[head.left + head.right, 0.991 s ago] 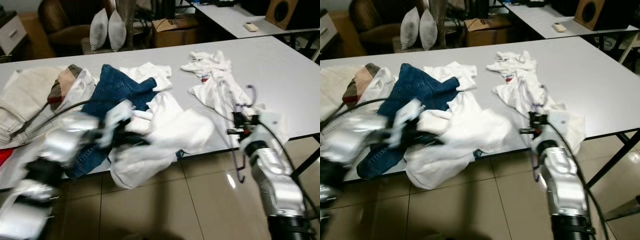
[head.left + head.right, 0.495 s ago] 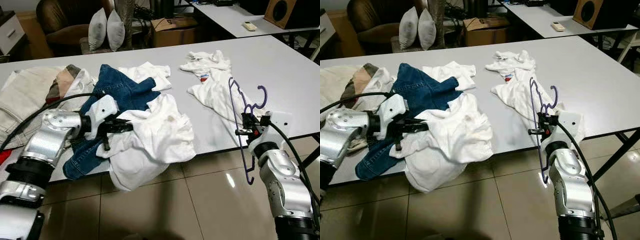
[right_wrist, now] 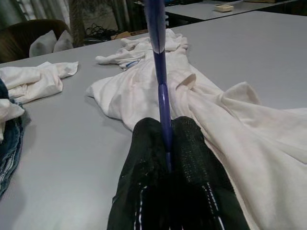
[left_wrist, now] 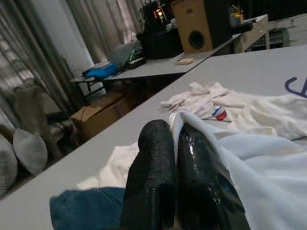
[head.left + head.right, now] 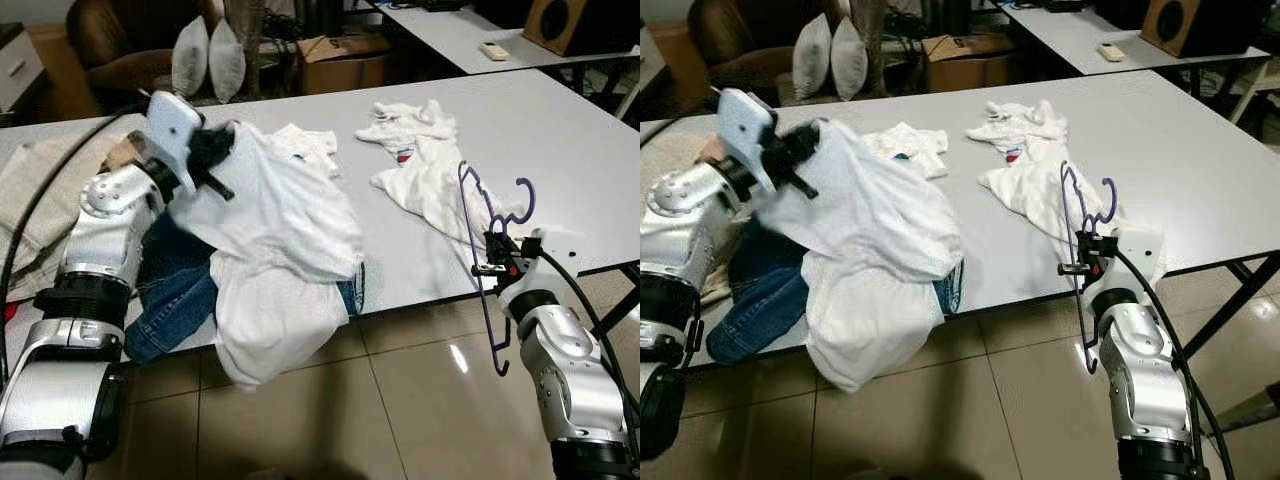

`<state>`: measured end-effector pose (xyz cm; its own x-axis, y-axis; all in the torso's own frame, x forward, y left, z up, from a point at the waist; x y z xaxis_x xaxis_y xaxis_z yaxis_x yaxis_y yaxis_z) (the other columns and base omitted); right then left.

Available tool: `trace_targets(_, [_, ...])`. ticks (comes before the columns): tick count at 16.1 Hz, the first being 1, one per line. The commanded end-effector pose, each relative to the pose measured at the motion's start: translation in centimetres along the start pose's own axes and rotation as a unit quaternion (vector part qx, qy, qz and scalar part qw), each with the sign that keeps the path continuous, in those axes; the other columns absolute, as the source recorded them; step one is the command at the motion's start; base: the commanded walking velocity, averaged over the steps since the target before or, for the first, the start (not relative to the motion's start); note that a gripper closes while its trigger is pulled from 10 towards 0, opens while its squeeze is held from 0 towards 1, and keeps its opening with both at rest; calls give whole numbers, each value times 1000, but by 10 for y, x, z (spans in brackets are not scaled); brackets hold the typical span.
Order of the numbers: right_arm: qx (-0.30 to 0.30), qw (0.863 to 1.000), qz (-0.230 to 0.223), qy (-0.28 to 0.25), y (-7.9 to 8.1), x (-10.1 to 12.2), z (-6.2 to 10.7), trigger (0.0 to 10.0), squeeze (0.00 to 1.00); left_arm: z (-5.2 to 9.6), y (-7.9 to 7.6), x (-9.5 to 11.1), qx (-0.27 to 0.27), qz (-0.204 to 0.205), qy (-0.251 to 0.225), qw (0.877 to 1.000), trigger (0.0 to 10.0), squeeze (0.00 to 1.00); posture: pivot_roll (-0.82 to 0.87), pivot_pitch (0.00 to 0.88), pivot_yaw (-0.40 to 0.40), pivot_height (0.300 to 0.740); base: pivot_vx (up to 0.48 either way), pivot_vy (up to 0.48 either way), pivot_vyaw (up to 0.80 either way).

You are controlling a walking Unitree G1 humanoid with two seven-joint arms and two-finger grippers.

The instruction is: Hang hanger

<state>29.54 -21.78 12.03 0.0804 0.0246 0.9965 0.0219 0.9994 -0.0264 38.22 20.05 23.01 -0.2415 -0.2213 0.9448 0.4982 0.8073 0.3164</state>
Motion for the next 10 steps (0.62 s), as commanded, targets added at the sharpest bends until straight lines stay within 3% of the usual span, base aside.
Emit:
trace_targets(1, [-2, 1000, -4, -8, 1, 3, 2, 10000, 0, 2, 5, -2, 21, 8, -4, 1000, 0, 0, -10, 0, 71, 740, 0, 0, 0])
trace_targets(3, [2, 1000, 0, -4, 1, 1, 3, 10000, 0, 1, 11, 4, 53, 24, -35, 998, 0, 0, -7, 0, 69, 740, 0, 0, 0])
trace_targets(5, [21, 1000, 2, 0, 3, 0, 3, 10000, 0, 3, 13, 11, 43, 41, -68, 996, 0, 0, -2, 0, 66, 740, 0, 0, 0])
trace_targets(6, [45, 999, 5, 1, 7, -1, 4, 10000, 0, 5, 6, 12, -14, 60, -68, 996, 0, 0, 1, 0, 64, 740, 0, 0, 0])
trace_targets(7, [61, 998, 5, 0, 9, -2, 5, 10000, 0, 20, -19, -5, -172, 16, 13, 985, 3020, 0, 5, 0, 62, 740, 0, 0, 0])
trace_targets(8, [62, 998, 5, -1, 9, -2, 6, 10000, 0, 27, -27, -12, -220, 6, 43, 975, 3020, 0, 6, 0, 62, 740, 0, 0, 0])
trace_targets(9, [58, 998, 3, -1, 6, -3, 5, 10000, 0, 33, -30, -21, -242, 5, 75, 967, 0, 0, 8, 0, 63, 740, 0, 0, 0])
trace_targets(10, [53, 999, 2, 0, 5, -3, 6, 10000, 0, 37, -33, -24, -257, 8, 86, 963, 0, 0, 9, 0, 61, 740, 0, 0, 0])
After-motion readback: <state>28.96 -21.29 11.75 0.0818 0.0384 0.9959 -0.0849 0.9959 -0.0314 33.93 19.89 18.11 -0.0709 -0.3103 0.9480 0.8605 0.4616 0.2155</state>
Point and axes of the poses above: a point about 5 cm out from each wrist's last joint towards the gripper, its own z axis pointing back from the gripper into the wrist, its own x axis along the axis of the wrist's last joint, y = z × x, the point moved 1 cm from there along -z, pointing out of the wrist towards the gripper, and after that the axes turned 1 degree about z, right-handed, at the moved point
